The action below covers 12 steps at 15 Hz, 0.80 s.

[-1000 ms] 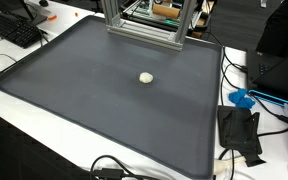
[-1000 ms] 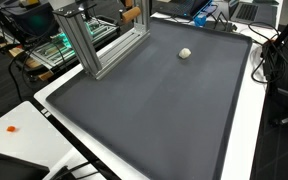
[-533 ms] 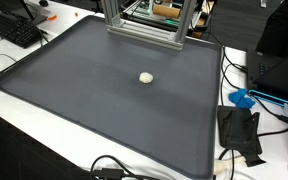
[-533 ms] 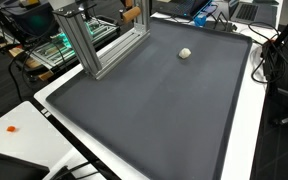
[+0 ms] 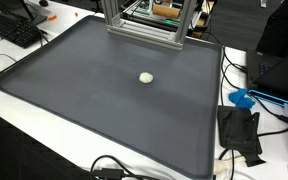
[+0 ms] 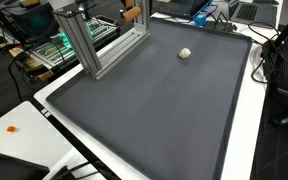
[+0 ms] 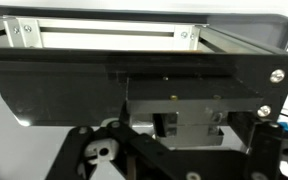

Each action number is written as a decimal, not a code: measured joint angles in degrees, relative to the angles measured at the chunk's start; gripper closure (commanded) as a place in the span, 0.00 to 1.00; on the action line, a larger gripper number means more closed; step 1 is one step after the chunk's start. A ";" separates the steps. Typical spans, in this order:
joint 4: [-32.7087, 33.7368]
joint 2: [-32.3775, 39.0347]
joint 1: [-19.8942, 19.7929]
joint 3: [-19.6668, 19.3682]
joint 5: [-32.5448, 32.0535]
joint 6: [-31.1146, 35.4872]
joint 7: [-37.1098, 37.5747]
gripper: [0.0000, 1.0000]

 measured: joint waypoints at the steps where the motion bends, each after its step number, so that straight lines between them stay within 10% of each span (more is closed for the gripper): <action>1: 0.01 0.21 0.00 0.09 -0.01 0.00 0.11 0.38; 6: 0.56 0.93 0.00 0.76 -0.10 -0.54 0.88 0.50; 8: 0.80 1.15 -0.06 0.90 -0.20 -0.80 0.89 0.14; 12: 1.10 1.95 -0.30 1.04 -0.33 -1.76 0.91 0.04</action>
